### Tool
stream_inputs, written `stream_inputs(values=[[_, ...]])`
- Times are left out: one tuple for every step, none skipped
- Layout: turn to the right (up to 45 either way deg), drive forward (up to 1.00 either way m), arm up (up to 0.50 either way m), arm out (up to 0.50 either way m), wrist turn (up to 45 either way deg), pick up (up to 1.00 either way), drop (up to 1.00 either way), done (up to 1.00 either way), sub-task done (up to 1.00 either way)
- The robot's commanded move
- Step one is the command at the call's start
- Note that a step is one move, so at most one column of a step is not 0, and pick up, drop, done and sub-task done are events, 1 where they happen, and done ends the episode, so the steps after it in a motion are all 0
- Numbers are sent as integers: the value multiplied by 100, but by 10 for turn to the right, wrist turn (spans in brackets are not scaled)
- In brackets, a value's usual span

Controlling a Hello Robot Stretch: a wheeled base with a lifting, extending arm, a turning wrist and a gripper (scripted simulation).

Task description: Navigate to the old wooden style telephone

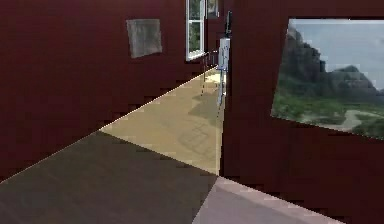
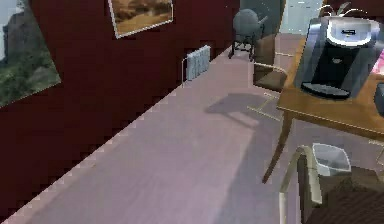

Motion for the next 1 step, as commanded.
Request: stream_inputs(values=[[0,100,0,0,0,0,0,0,0]])
